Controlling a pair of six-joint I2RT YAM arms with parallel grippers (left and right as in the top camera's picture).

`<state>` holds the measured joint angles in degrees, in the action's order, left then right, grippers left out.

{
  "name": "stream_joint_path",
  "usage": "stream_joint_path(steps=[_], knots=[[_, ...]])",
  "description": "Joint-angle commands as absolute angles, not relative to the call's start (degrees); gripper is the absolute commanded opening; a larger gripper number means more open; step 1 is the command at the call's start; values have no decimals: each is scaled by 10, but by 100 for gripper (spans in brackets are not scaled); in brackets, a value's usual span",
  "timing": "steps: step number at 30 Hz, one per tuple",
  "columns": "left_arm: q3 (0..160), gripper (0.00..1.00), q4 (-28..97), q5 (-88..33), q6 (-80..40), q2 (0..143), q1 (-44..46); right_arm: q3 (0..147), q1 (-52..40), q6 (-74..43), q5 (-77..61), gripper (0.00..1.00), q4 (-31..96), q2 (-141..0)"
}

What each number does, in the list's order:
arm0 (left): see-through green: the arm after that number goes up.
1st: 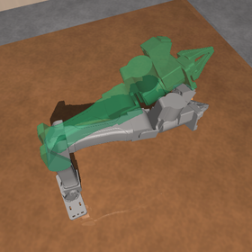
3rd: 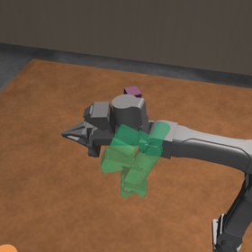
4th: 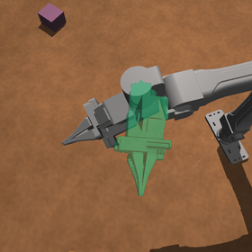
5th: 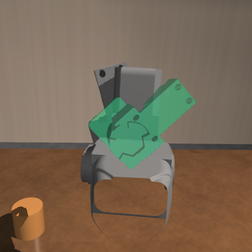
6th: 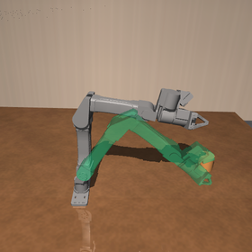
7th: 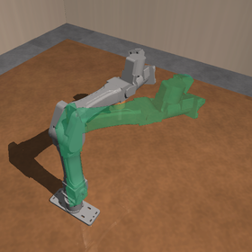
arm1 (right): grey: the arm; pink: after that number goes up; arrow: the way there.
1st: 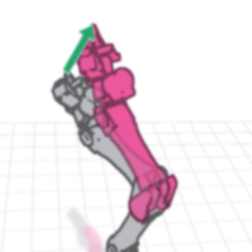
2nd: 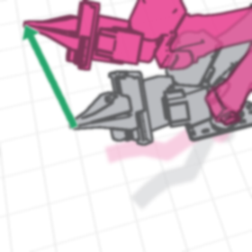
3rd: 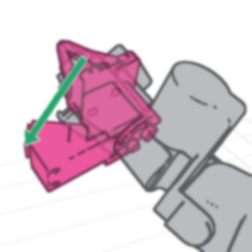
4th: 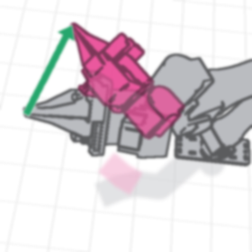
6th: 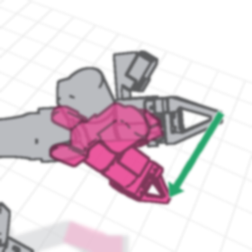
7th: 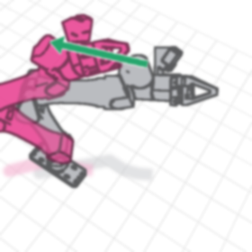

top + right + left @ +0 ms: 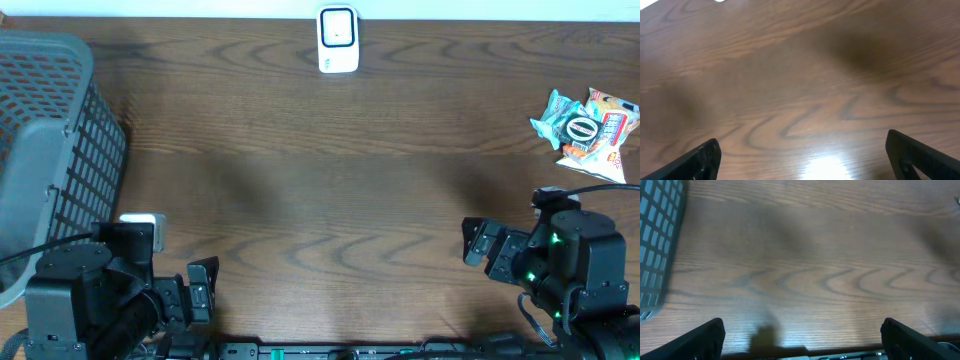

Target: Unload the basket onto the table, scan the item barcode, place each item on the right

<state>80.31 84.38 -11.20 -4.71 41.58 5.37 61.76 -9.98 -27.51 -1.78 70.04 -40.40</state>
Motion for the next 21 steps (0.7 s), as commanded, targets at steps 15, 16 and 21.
stream_joint_path(steps=[15, 16, 21], knots=[[805, 98, 844, -106, -50, 417, 54, 614, -103, -287, -29, 99, 722, -404], [805, 98, 844, -107, -50, 417, 54, 614, -103, -287, -28, 99, 721, -404], [805, 98, 844, -107, -50, 417, 54, 592, -96, -286, -17, 99, 705, -400]])
